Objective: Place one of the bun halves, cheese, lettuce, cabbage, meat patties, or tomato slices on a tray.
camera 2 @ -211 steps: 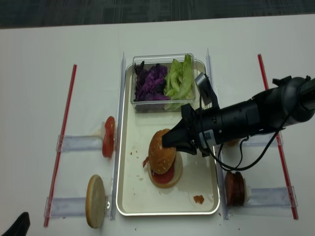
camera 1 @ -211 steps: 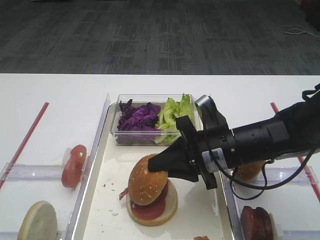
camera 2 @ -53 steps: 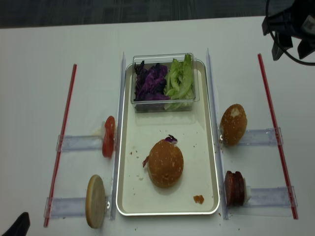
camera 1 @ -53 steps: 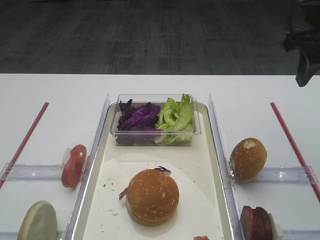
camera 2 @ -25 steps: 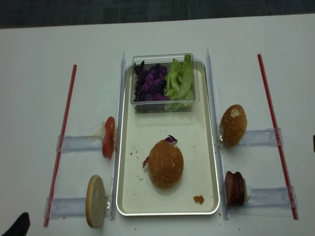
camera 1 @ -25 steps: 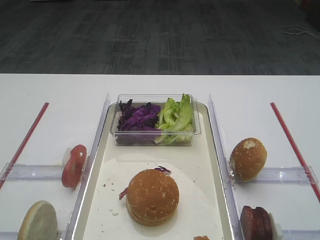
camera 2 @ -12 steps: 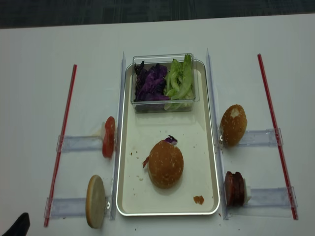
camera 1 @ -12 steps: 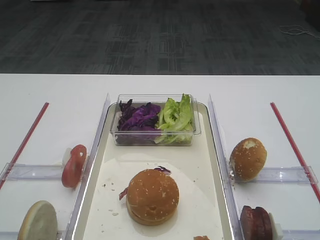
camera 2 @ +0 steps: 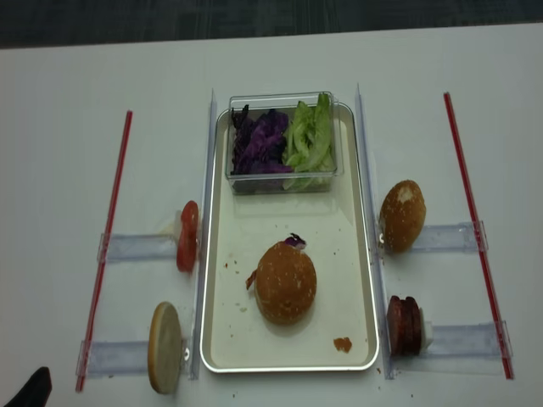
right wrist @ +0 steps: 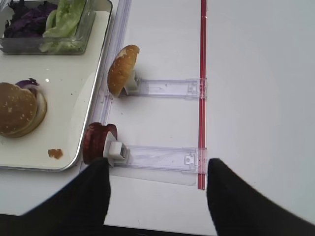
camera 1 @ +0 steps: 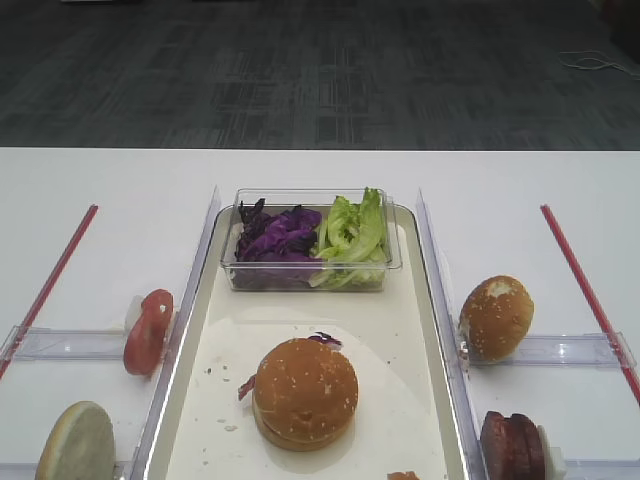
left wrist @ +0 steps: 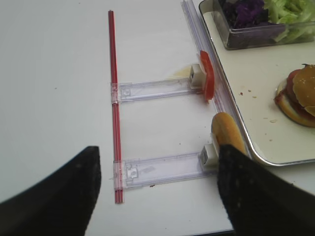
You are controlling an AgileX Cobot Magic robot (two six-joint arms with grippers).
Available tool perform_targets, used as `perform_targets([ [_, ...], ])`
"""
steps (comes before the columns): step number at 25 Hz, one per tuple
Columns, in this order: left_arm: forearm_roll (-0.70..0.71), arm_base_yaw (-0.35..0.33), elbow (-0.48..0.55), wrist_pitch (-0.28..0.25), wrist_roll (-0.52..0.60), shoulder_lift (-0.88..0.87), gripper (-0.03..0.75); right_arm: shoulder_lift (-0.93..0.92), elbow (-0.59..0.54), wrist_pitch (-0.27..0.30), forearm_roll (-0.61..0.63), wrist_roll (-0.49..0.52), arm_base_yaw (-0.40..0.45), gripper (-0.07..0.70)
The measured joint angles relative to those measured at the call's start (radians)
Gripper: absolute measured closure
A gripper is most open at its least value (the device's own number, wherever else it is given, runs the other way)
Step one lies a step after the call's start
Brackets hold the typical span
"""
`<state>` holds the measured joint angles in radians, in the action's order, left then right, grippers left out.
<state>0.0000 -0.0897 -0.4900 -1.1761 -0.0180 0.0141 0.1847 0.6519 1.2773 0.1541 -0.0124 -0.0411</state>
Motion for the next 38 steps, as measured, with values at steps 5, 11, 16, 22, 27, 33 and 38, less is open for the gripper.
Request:
perform_targets([
  [5, 0.0, 0.0, 0.0, 0.0, 0.0, 0.0, 0.248, -0.07, -0.044, 0.002, -0.006, 0.012, 0.0, 0.181],
  [11, 0.0, 0.0, 0.0, 0.0, 0.0, 0.0, 0.248, -0.17, -0.091, 0.004, -0.038, 0.012, 0.0, 0.181],
  [16, 0.0, 0.0, 0.0, 0.0, 0.0, 0.0, 0.248, -0.202, -0.095, 0.006, -0.041, 0.012, 0.0, 0.181],
  [22, 0.0, 0.0, 0.0, 0.0, 0.0, 0.0, 0.248, -0.202, -0.095, 0.006, -0.076, 0.029, 0.0, 0.181],
  [27, 0.0, 0.0, 0.0, 0.0, 0.0, 0.0, 0.248, -0.202, -0.095, -0.064, -0.08, 0.038, 0.0, 0.181],
  [33, 0.0, 0.0, 0.0, 0.0, 0.0, 0.0, 0.248, -0.202, -0.173, -0.131, -0.08, 0.074, 0.0, 0.181],
  [38, 0.0, 0.0, 0.0, 0.0, 0.0, 0.0, 0.249, -0.202, -0.18, -0.14, -0.08, 0.082, 0.0, 0.181],
])
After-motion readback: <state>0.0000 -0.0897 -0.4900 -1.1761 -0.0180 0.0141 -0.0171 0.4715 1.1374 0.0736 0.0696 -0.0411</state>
